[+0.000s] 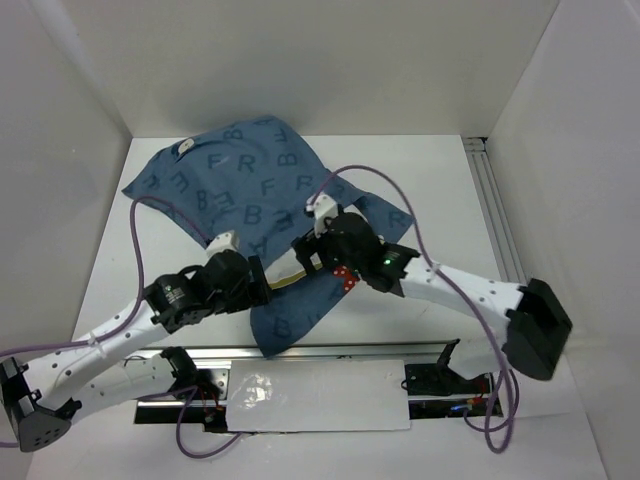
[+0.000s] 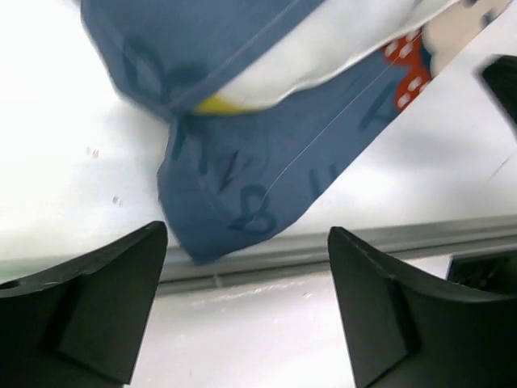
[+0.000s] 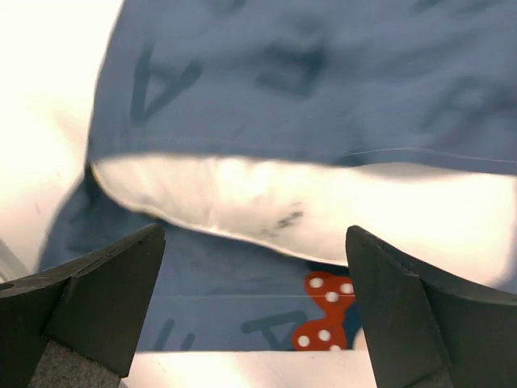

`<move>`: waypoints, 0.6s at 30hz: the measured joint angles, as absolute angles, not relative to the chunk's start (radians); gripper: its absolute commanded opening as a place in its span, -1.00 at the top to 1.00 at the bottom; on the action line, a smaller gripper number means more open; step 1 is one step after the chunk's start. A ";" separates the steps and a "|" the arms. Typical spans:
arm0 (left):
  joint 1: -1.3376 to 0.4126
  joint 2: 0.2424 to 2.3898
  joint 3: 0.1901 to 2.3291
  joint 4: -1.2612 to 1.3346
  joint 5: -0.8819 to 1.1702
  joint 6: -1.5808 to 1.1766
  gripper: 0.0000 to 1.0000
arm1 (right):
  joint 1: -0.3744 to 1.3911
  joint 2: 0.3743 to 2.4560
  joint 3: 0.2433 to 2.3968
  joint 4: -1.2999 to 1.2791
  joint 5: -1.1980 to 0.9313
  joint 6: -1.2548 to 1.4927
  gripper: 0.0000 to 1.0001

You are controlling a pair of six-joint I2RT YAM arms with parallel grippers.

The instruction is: Put the pillow into the pillowcase

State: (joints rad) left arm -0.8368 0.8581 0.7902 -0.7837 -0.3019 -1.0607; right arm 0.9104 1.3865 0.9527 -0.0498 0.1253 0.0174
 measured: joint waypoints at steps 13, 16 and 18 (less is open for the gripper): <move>-0.827 1.541 1.462 -0.608 -0.461 -0.627 -1.00 | 0.505 1.222 0.910 -0.140 0.237 0.356 -1.00; -0.818 1.718 1.619 -0.555 -0.444 -0.487 -1.00 | 0.429 1.225 0.881 -0.146 0.187 0.385 -1.00; -0.812 1.826 1.710 -0.532 -0.440 -0.406 -1.00 | 0.382 1.225 0.856 -0.146 0.150 0.401 -1.00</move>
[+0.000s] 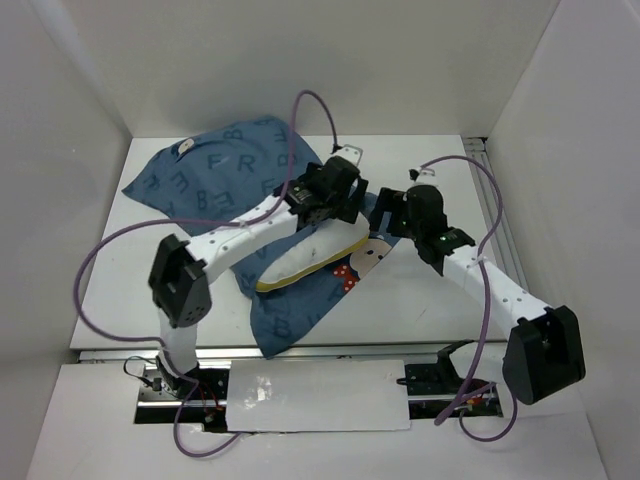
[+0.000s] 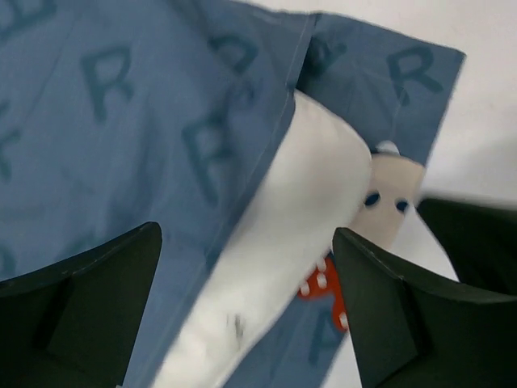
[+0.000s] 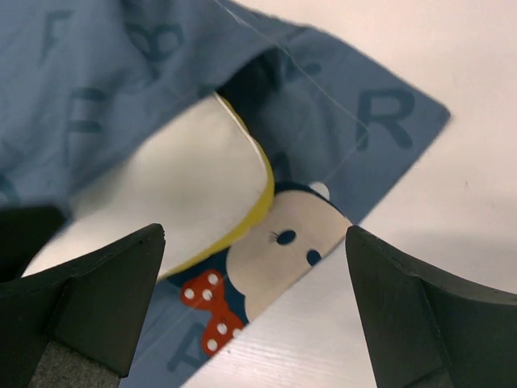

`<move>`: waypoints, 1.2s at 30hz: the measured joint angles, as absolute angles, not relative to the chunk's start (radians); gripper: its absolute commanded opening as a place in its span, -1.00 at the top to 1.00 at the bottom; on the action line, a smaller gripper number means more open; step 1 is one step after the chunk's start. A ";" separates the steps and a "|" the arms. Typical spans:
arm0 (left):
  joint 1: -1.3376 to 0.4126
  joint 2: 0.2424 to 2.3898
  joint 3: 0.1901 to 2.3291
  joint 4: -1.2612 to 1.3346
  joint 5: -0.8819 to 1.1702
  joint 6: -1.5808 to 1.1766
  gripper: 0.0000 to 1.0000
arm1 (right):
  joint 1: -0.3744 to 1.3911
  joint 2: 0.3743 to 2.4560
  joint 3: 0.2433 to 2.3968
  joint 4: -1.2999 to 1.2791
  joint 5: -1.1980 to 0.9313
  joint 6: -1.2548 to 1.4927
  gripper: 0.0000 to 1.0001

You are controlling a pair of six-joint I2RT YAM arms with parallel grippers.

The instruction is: Put the pillow into the pillowcase

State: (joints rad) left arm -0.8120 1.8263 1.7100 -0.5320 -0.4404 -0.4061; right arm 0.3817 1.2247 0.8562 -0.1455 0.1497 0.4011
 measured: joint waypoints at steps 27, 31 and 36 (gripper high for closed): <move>-0.695 2.146 1.919 -0.492 -0.476 -0.267 1.00 | 0.360 1.611 0.772 0.184 -0.408 0.499 -0.71; -0.706 2.073 1.861 -0.457 -0.417 -0.265 1.00 | 0.363 1.700 0.843 0.200 -0.401 0.524 0.60; -0.714 2.012 1.840 -0.424 -0.380 -0.255 1.00 | 0.368 1.739 0.955 0.198 -0.366 0.523 1.00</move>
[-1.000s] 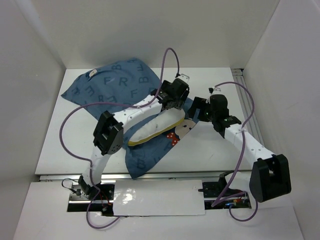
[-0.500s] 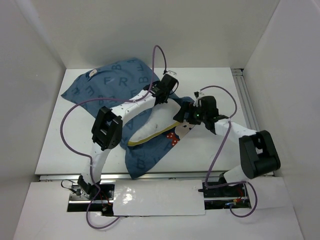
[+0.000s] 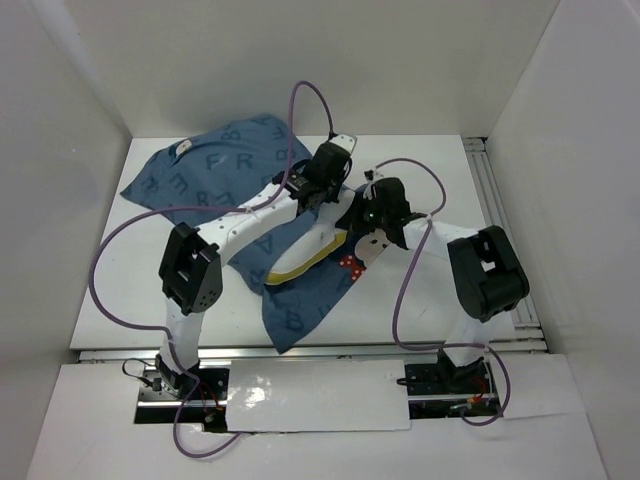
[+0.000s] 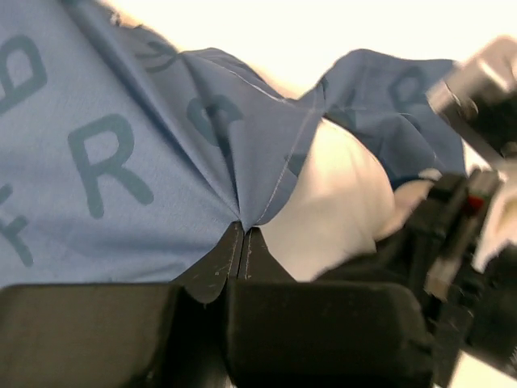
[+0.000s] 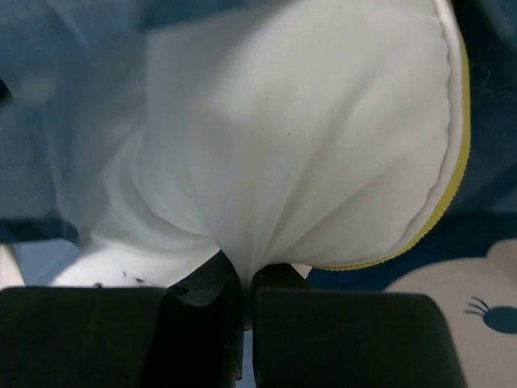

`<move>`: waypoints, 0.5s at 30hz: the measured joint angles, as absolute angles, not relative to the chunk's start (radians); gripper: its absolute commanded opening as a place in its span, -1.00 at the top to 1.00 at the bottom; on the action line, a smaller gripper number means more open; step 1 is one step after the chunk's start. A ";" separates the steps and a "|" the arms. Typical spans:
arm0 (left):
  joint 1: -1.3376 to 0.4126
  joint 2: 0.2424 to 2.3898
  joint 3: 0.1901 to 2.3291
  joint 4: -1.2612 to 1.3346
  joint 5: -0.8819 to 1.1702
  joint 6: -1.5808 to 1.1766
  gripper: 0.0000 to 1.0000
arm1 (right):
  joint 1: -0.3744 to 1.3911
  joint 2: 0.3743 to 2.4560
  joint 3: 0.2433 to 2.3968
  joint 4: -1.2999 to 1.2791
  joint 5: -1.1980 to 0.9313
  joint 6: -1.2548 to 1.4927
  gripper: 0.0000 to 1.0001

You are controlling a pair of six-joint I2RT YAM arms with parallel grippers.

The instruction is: Put the pillow into the pillowcase

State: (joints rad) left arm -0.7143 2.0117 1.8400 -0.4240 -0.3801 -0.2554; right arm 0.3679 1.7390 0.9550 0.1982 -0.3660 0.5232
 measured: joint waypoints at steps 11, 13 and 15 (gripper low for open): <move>-0.765 1.957 1.826 -0.398 -0.360 -0.181 1.00 | 0.400 1.675 0.989 0.329 -0.316 0.316 1.00; -0.772 1.942 1.823 -0.395 -0.354 -0.178 1.00 | 0.403 1.694 0.987 0.404 -0.327 0.286 1.00; -0.774 1.929 1.823 -0.390 -0.354 -0.175 1.00 | 0.403 1.739 0.988 0.493 -0.338 0.271 1.00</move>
